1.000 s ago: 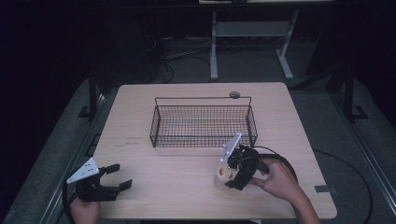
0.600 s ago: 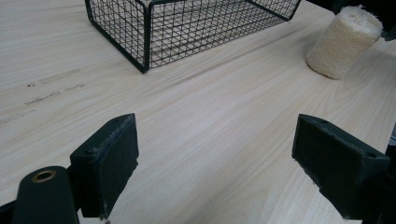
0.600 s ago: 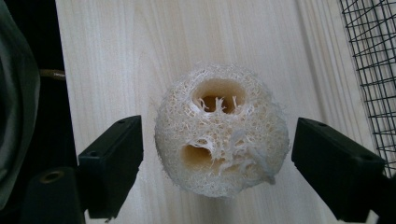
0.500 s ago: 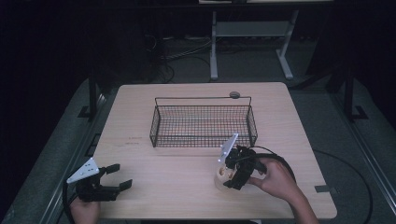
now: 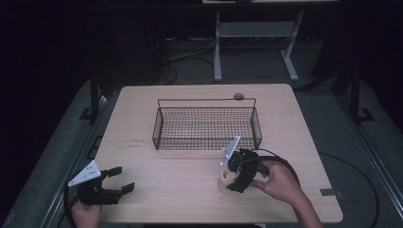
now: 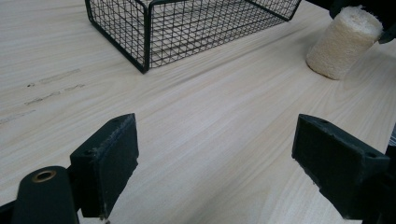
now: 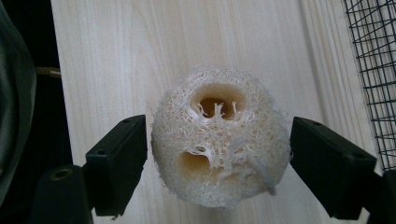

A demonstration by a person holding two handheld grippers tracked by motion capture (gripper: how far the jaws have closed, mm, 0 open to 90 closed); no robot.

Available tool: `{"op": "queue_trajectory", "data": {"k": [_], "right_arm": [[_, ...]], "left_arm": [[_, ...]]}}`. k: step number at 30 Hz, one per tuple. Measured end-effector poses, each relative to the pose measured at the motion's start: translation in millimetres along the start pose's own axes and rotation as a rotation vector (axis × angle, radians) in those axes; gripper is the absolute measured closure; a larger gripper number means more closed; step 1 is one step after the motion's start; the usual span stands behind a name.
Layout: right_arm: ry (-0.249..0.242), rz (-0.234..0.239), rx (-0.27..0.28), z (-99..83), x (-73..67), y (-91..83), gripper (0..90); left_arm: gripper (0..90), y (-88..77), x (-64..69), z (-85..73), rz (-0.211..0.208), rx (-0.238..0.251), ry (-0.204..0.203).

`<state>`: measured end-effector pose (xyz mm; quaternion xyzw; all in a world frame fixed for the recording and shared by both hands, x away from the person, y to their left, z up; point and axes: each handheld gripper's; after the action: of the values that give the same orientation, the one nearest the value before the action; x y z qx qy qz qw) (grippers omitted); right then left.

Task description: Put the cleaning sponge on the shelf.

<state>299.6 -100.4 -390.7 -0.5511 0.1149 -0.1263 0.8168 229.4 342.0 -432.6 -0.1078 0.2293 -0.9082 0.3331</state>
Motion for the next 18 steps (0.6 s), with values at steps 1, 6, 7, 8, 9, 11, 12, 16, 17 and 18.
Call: {"op": "queue_trajectory", "data": {"k": [1,6,7,8,9,11,12,16,17,18], "right_arm": [[0.001,-0.001,-0.003,0.3,0.1,0.0,20.3],[-0.002,0.002,-0.008,0.7,1.1,-0.1,23.2],[0.000,0.003,-0.009,0.6,1.3,0.1,23.6],[0.002,0.005,-0.012,0.5,1.6,0.2,24.5],[0.002,0.008,-0.014,0.4,1.9,0.2,25.5],[0.000,0.013,-0.014,0.2,2.1,0.2,27.7],[-0.001,0.014,-0.014,0.2,2.2,0.2,27.8],[0.003,0.016,-0.010,-0.1,2.6,-0.5,28.3],[0.001,0.019,-0.007,-0.3,2.8,-1.1,28.4],[0.001,0.021,-0.003,-0.4,2.9,-1.6,28.4]], "left_arm": [[13.4,0.0,-0.1,0.0,0.000,0.000,0.001],[13.4,-0.4,-0.4,0.2,-0.001,-0.003,0.005],[13.4,-0.5,-0.5,0.1,-0.002,-0.001,0.005],[13.4,-0.5,-0.3,0.0,-0.002,-0.001,0.002],[13.4,-0.5,-0.3,0.0,-0.002,-0.002,0.002],[13.4,-0.4,-0.4,-0.1,-0.002,-0.002,0.003],[13.4,-0.3,-0.4,-0.1,-0.002,-0.002,0.002],[13.4,-0.3,-0.4,-0.1,-0.002,0.000,0.001],[13.4,-0.3,-0.4,-0.1,-0.002,0.000,0.000],[13.4,-0.3,-0.4,-0.2,-0.002,0.000,0.000]]}}
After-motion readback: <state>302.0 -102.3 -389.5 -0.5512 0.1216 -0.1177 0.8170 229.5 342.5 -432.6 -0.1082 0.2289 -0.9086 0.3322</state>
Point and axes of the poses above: each handheld gripper's, and its own axes: y roughly forward along the jaws, z roughly out of its top, x roughly to its right, and after that the axes turned 8 degrees about y, right-handed
